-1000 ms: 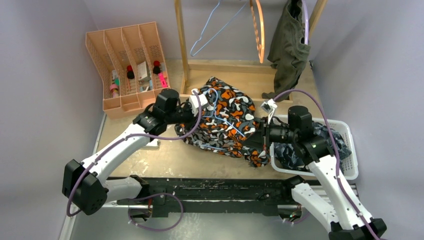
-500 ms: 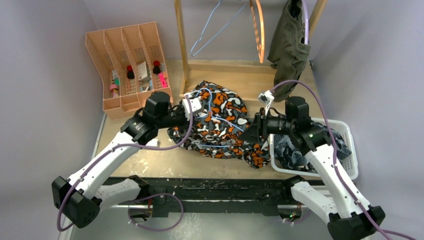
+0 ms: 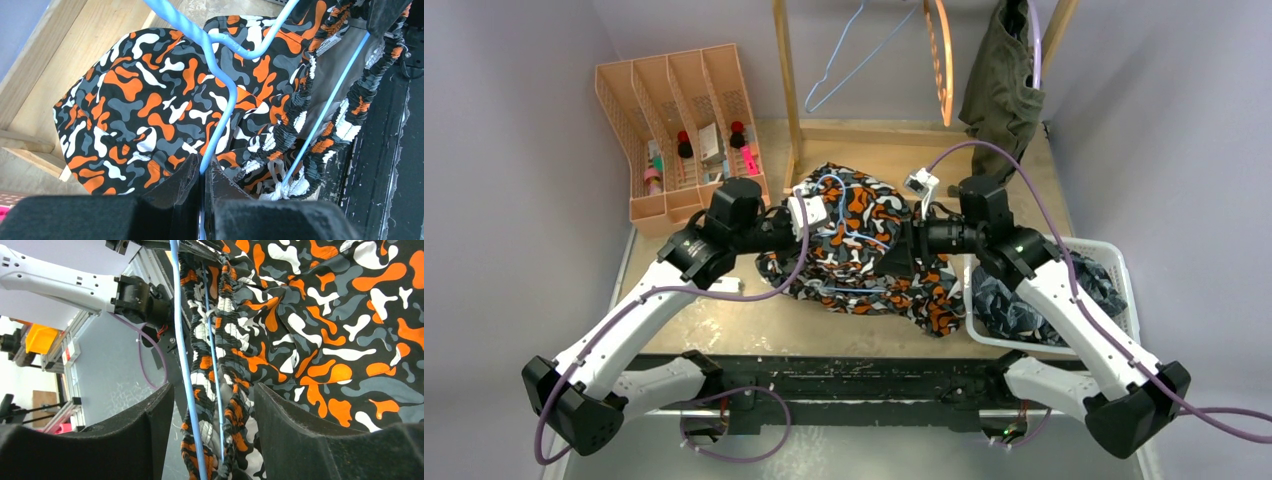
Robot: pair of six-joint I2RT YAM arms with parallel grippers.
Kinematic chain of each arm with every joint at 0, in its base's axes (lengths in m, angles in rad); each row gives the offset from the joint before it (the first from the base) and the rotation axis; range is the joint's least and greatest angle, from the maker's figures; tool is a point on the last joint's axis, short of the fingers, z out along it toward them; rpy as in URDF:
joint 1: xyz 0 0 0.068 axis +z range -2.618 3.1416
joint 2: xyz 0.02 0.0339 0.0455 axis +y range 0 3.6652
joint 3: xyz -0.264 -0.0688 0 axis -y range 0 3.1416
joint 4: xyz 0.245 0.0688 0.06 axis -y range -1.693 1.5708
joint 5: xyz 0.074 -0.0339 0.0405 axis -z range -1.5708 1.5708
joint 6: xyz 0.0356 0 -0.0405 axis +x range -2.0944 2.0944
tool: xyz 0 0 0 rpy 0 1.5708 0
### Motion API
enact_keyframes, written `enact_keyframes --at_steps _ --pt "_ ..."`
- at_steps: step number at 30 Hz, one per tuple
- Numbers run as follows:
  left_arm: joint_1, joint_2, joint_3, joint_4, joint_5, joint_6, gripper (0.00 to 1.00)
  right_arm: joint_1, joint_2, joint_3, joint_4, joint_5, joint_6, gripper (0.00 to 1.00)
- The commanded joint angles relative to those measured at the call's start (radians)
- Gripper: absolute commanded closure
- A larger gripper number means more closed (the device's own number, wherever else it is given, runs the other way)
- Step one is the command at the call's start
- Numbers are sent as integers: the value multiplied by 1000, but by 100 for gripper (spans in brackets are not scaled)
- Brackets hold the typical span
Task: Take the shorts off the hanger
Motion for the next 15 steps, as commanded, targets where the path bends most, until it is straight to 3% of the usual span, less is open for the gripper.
enact_keyframes --at_steps 1,7,14,15 --pt "-9 -5 69 -30 45 56 100 84 13 66 51 98 2 40" --pt "-12 -5 93 -80 56 76 100 255 59 103 113 302 55 48" --pt "-15 -17 91 -142 78 96 100 319 97 139 170 402 69 54" --pt "-15 -21 90 -143 81 96 100 321 102 139 182 401 69 58"
